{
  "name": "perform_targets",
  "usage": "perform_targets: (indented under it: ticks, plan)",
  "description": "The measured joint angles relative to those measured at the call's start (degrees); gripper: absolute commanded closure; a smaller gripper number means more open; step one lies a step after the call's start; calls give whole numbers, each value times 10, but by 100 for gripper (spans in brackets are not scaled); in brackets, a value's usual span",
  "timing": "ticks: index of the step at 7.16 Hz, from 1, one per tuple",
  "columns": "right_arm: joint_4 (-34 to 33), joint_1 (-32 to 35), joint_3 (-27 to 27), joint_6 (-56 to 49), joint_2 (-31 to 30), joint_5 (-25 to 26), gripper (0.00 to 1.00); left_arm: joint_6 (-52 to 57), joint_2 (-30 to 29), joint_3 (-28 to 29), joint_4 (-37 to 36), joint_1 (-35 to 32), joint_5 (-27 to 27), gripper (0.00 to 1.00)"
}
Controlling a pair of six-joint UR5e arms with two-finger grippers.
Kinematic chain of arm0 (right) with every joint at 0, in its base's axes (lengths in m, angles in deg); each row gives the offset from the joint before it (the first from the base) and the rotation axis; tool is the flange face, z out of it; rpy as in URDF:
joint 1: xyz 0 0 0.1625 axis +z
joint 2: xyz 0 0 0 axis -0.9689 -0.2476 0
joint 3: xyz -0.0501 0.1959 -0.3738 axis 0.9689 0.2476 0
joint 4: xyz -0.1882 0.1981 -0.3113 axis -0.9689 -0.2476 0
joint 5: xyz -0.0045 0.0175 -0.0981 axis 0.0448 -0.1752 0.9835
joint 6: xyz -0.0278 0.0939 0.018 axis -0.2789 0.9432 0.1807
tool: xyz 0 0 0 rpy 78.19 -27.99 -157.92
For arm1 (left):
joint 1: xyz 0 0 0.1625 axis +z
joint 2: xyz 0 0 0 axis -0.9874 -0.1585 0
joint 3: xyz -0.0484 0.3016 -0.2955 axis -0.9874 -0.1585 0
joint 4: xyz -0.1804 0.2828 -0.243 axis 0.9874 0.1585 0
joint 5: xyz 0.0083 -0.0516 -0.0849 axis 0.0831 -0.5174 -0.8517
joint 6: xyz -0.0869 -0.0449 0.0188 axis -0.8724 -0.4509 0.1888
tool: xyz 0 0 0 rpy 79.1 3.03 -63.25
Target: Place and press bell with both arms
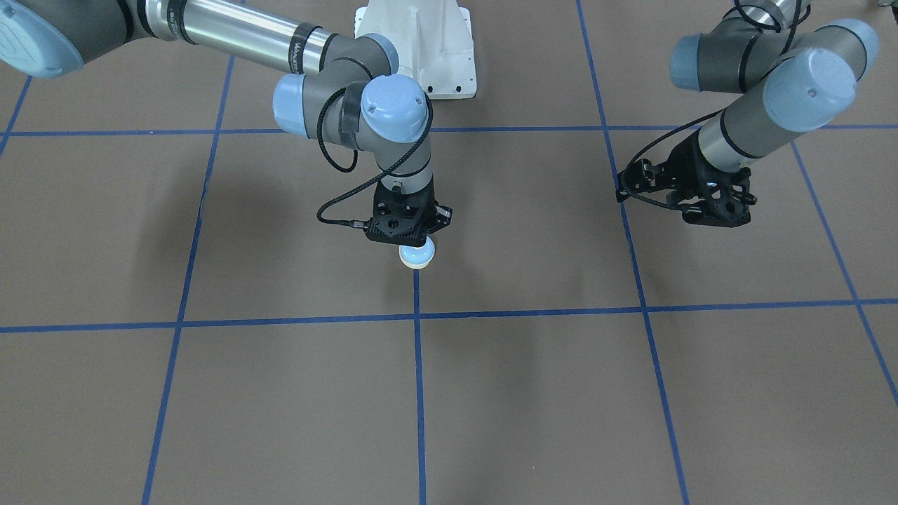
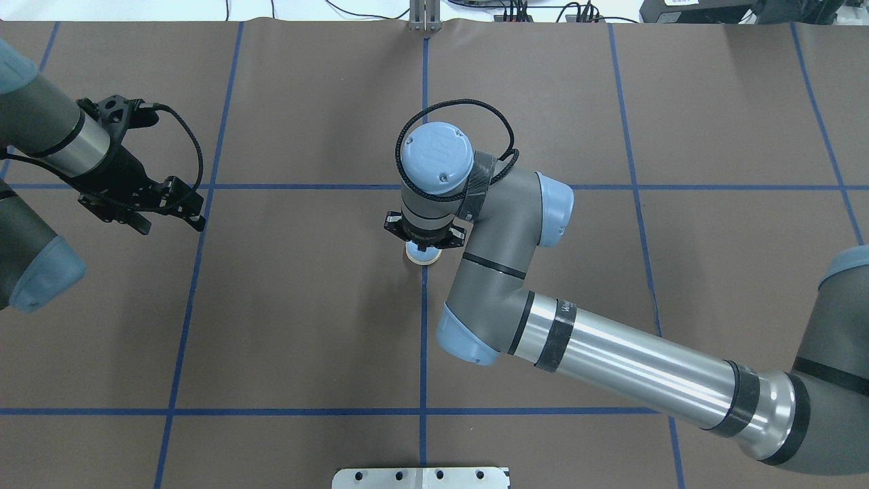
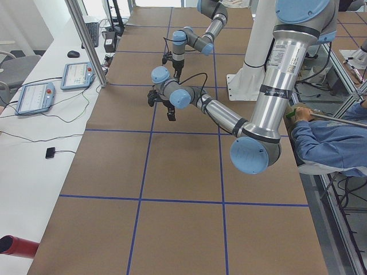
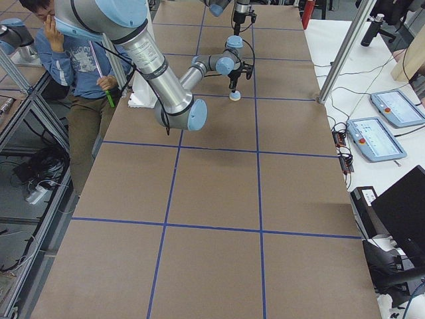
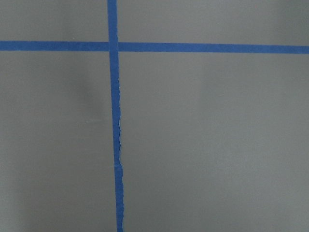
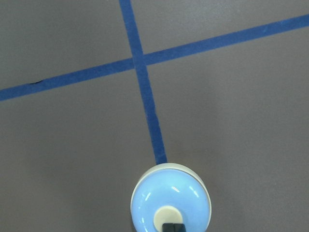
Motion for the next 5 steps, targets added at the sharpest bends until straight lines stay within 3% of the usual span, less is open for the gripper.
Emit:
perform_targets:
  ticks: [2, 5]
  plan:
    - [-18, 23, -33, 0, -2, -40, 100, 0, 0, -1, 0, 0, -1, 1]
    - [-81, 78, -179, -22, -95, -86, 100, 1, 4, -4, 0, -1, -1, 1]
